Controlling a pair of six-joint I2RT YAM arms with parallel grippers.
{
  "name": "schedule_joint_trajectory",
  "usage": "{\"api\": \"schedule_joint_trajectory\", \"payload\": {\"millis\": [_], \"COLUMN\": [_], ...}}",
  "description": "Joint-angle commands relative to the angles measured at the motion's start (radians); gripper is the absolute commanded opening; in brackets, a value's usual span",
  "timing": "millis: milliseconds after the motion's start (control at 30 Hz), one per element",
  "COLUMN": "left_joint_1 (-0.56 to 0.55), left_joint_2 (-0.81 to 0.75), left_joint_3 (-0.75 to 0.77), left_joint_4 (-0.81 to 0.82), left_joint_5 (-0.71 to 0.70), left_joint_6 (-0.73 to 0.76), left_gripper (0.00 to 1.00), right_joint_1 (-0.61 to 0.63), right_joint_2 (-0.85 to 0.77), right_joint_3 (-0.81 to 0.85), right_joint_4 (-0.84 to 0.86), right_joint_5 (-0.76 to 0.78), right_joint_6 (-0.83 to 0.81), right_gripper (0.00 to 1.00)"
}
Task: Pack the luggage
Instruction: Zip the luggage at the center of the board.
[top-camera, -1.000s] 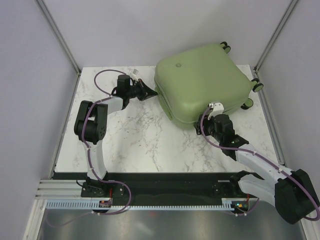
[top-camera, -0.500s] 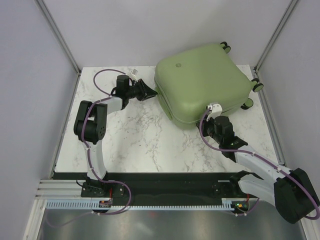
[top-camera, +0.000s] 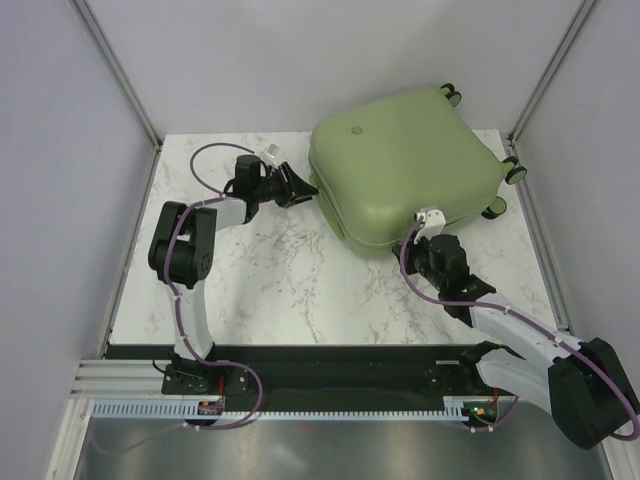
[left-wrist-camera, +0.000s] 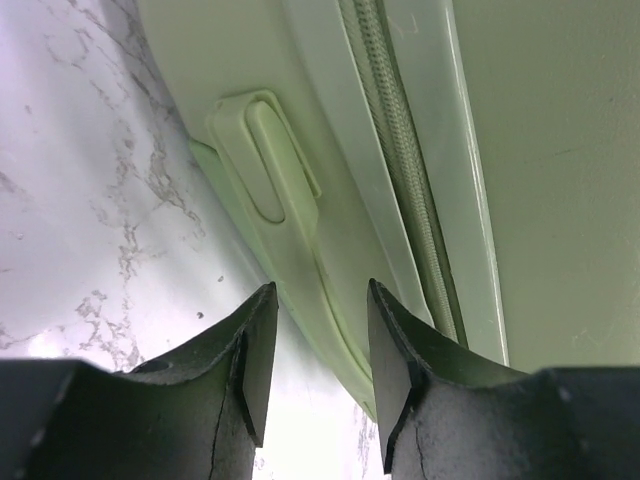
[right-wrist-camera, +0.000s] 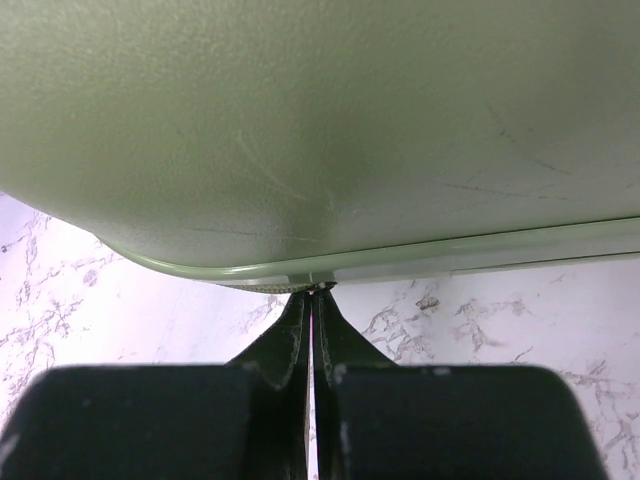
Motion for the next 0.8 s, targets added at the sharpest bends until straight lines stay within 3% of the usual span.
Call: {"api": "schedule_joint_trajectory", "payload": {"millis": [0, 267, 333, 367, 500, 767], "left_joint_1": [-0.020, -0.068, -0.077, -0.078, -0.091, -0.106], "left_joint_2": [0.026, 0.084, 0.098, 0.101, 0.101, 0.095], "left_joint_3": [-0.001, 0.046, 0.054, 0.052, 0.039, -0.003], "left_joint_4": [0.059, 0.062, 0.065, 0.068, 0.111, 0.208], "left_joint_5": [0.025, 0.015, 0.008, 0.010, -0.008, -0.039], "left_joint_6": [-0.005, -0.026, -0.031, -0.037, -0.066, -0.137], "left_gripper": [0.48, 0.48, 0.40, 0.28, 0.05, 0.02], "right_joint_1": [0.010, 0.062, 0.088, 0.096, 0.159, 0.309], "right_joint_2": [-0.025, -0.065, -0.068, -0.066, -0.060, -0.004], "right_joint_3": [-0.008, 0.003, 0.010, 0.013, 0.018, 0.058], "right_joint_4": [0.058, 0.012, 0.000, -0.003, 0.000, 0.008], "right_joint_5": [0.020, 0.074, 0.087, 0.093, 0.138, 0.253], "right_joint_6": [0.022, 0.033, 0.033, 0.035, 0.054, 0.078], "right_gripper": [0.00, 0.00, 0.00, 0.00, 0.00, 0.00]}}
